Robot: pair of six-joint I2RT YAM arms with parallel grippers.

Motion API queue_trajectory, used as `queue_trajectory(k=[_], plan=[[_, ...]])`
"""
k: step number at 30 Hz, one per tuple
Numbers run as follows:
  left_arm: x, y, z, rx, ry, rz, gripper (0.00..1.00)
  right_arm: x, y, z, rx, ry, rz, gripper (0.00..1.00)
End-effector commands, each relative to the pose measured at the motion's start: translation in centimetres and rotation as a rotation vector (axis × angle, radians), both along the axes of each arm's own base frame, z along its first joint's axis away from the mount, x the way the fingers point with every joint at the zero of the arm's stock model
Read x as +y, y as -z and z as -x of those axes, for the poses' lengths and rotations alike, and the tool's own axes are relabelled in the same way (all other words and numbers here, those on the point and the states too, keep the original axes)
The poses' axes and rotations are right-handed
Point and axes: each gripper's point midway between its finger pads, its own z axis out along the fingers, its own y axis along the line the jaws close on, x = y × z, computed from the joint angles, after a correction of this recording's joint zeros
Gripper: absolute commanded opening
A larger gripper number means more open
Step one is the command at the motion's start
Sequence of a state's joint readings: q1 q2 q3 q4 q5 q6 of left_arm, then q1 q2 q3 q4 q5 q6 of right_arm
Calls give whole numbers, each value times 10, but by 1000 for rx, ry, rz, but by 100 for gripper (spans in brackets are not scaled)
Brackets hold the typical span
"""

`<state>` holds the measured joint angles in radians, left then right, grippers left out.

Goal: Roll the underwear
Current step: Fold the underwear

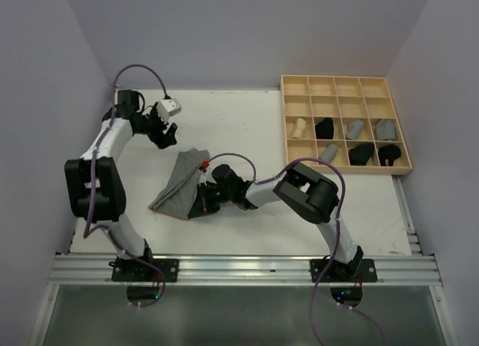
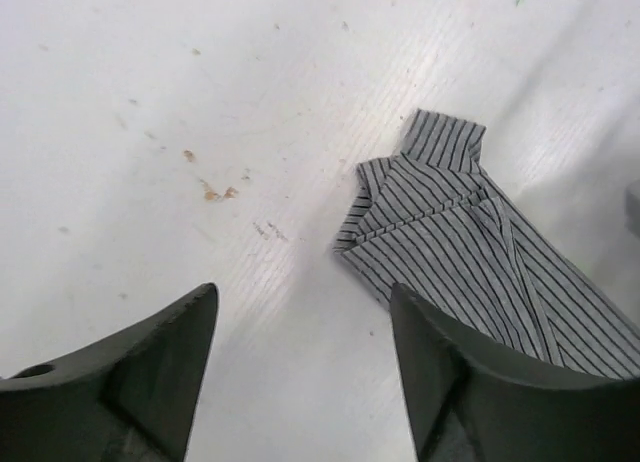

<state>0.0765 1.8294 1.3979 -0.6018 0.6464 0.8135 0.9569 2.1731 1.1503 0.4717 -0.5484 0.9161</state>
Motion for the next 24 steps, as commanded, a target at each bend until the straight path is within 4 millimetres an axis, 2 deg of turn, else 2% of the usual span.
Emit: queue_trajectory(k=[1,2,3,4,5,6,8,9,10,11,13,17,18,19,22,24], plan=[[26,-82,18,-161,-126,77,77,7,-40,-9,-63,87,-96,4],[38,-90,21,-167,-199,98,82,4,-66,-13,-112,104,-131,6],[50,-102,32,-158,-282,115,88,-1,-70,-13,-139,114,-116,8],[68,-105,40,-153,-313,105,100,-7,-76,-25,-234,145,-87,9],[74,-110,45,-155,-307,97,100,-16,-86,-26,-260,154,-43,10],[81,-104,60,-115,-301,78,100,-17,-98,-31,-307,159,-33,11],[79,-93,79,-67,-220,32,100,-21,-103,-34,-359,141,6,13],[79,-82,93,-41,-168,-18,100,-19,-105,-35,-366,129,14,13],[74,-71,108,9,-145,-32,100,-11,-115,-38,-385,112,-3,14],[71,-50,124,65,-131,-47,100,-5,-114,-34,-368,82,-17,14],[77,-36,137,66,-131,-139,94,8,-104,-40,-341,69,-18,13],[75,-6,160,117,-151,-157,85,29,-76,-51,-301,62,1,12],[74,-3,162,131,-161,-143,83,38,-77,-56,-307,61,-6,11],[72,-1,163,144,-161,-132,82,39,-56,-57,-287,57,28,9],[70,2,161,159,-165,-111,81,45,-33,-59,-246,58,35,7],[70,4,158,158,-172,-105,81,48,-26,-62,-242,70,30,6]])
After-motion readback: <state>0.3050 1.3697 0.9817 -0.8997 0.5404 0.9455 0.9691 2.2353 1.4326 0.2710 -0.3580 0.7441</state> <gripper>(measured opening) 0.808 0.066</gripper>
